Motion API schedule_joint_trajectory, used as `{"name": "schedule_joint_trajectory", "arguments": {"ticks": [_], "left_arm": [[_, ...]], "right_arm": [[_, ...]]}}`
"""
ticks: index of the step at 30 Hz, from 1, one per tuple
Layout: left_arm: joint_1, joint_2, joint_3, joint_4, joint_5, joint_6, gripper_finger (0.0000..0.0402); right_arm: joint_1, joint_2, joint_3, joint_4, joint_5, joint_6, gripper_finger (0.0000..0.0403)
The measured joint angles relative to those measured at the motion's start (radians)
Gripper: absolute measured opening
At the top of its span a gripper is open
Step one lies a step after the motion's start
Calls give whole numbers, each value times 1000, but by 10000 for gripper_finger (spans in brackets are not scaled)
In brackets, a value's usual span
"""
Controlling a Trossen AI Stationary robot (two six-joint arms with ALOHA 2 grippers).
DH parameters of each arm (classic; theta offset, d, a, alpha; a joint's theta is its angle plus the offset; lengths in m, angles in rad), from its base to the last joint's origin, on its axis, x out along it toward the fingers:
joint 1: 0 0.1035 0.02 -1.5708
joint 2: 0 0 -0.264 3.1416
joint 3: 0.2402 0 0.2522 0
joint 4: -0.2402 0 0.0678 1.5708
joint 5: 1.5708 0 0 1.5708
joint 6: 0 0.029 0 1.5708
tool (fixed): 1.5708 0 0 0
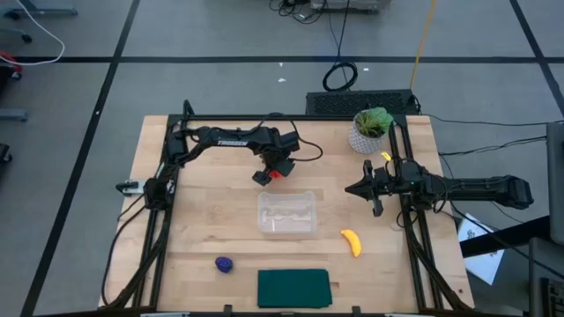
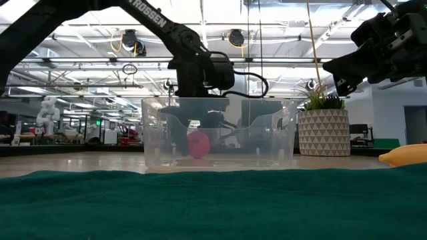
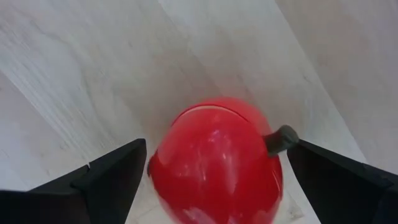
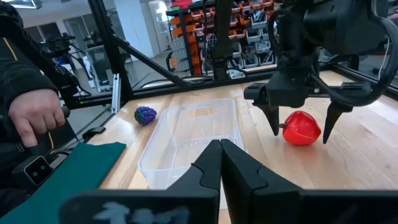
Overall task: Pick and placing Produce into tupperware
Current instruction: Put the red apple into the transparent bin
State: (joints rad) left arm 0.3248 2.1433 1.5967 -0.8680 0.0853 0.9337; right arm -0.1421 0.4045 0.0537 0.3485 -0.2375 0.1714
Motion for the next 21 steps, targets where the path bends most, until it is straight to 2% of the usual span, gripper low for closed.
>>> {"name": "schedule_joint_trajectory", "arguments": {"ticks": [21], "left_arm": [[-12, -2, 1, 9, 1, 12, 392]], "right_arm": [[0, 0, 0, -2, 0, 0, 0]]}}
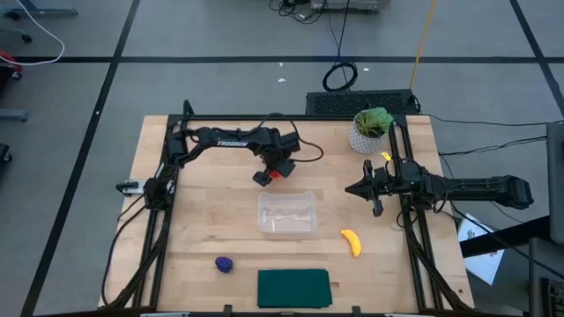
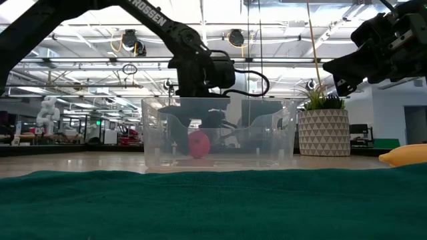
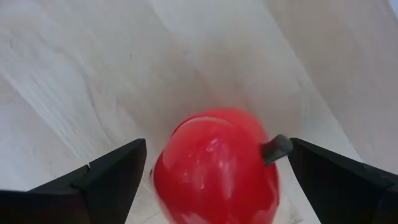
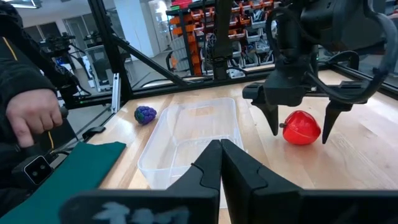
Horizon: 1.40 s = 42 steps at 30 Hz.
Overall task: Pick and placing Produce into tupperware
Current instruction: Put the red apple into the transparent bin
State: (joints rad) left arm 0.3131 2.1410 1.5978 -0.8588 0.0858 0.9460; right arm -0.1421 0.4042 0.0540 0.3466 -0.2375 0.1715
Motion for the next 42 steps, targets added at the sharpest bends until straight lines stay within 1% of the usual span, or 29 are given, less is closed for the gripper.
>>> {"name": "schedule_joint_trajectory", "arguments": {"ticks": [28, 31, 38, 42], "left_arm": [[-9, 0, 0, -4, 20, -11, 391], [-9, 0, 0, -4, 20, -8, 371], [-9, 0, 0, -5, 19, -8, 287], [-9, -1, 1, -4, -1, -7, 256]], "right_arm": [[0, 0, 0, 0, 0, 0, 0], [0, 0, 0, 0, 0, 0, 0], [0, 0, 0, 0, 0, 0, 0], [0, 0, 0, 0, 0, 0, 0]]}}
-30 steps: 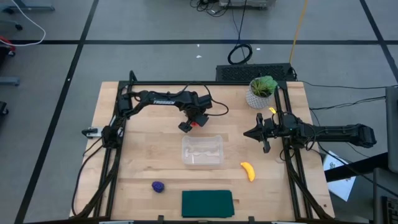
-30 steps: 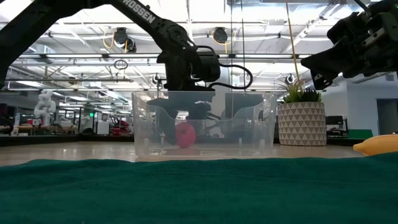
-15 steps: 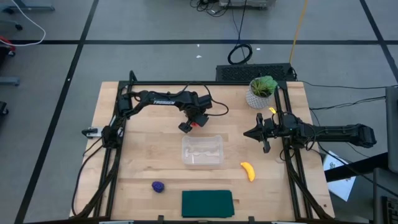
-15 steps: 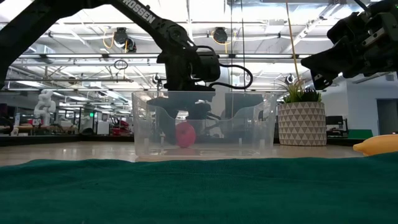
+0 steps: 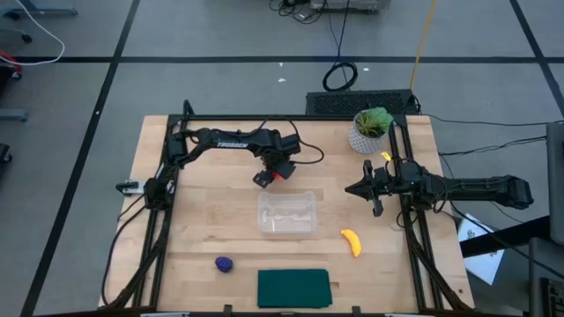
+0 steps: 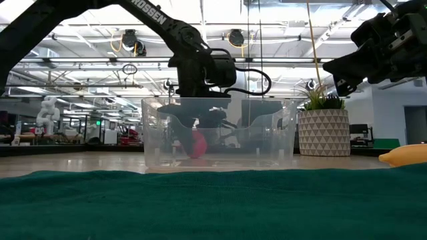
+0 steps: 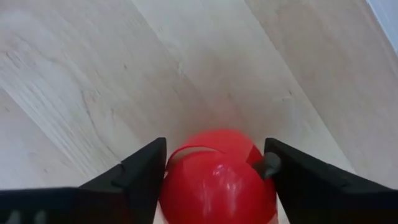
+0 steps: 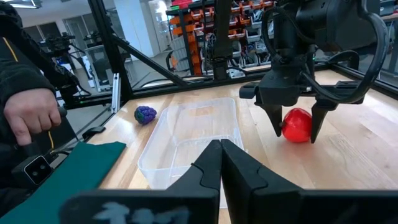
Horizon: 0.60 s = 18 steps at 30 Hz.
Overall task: Pick and placing Produce into tupperware
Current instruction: Put the red apple into the transparent bin
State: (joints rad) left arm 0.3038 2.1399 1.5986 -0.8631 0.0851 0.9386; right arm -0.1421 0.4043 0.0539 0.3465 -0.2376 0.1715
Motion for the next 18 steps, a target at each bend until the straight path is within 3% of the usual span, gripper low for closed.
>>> {"name": "schedule_joint_trajectory", "arguments": {"ticks": [4, 18], "left_arm": [[0, 0, 0, 1, -7, 1, 254], [0, 0, 0, -1, -57, 26, 311]], "right_arm": [[0, 0, 0, 0, 0, 0, 0], [0, 0, 0, 0, 0, 0, 0]]}}
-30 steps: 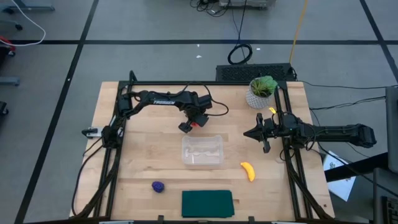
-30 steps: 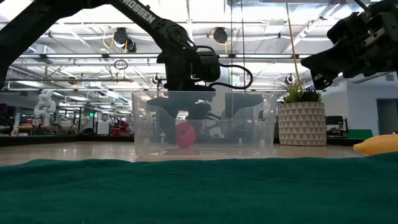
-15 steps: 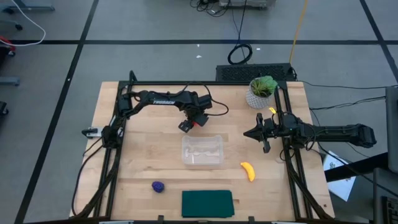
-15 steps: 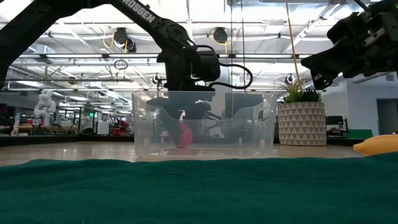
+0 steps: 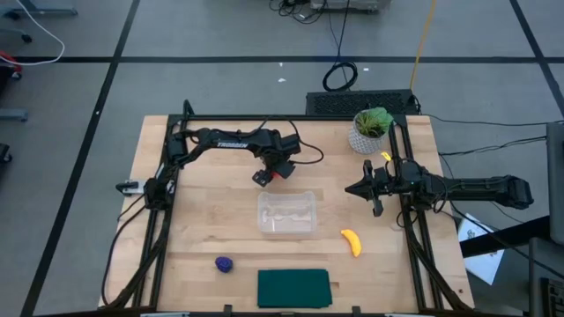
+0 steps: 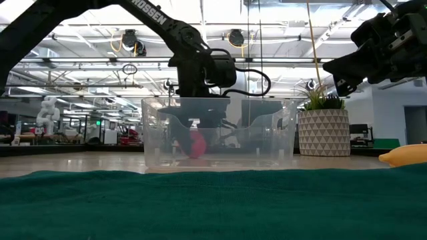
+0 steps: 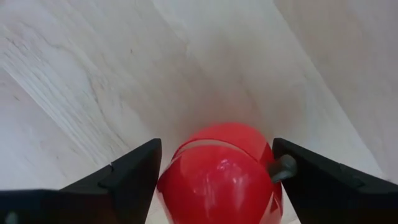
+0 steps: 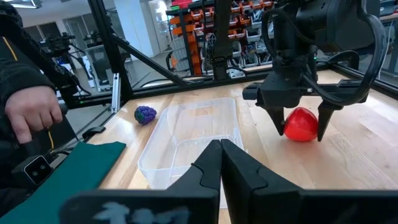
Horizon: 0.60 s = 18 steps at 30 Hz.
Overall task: Pick and placing Produce into tupperware
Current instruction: Put the red apple into the transparent bin
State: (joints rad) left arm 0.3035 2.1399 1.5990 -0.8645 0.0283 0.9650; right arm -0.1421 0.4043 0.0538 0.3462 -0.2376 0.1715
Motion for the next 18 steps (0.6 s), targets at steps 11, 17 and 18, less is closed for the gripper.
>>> {"name": "schedule_joint_trajectory", "arguments": {"ticks": [11, 17, 18], "left_arm": [[0, 0, 0, -16, -4, -5, 272], [-1, 0, 0, -17, -34, -4, 249], [-1, 0, 0, -17, -42, -4, 248]], "right_arm": [[0, 0, 0, 0, 0, 0, 0], [0, 0, 0, 0, 0, 0, 0], [0, 0, 0, 0, 0, 0, 0]]}}
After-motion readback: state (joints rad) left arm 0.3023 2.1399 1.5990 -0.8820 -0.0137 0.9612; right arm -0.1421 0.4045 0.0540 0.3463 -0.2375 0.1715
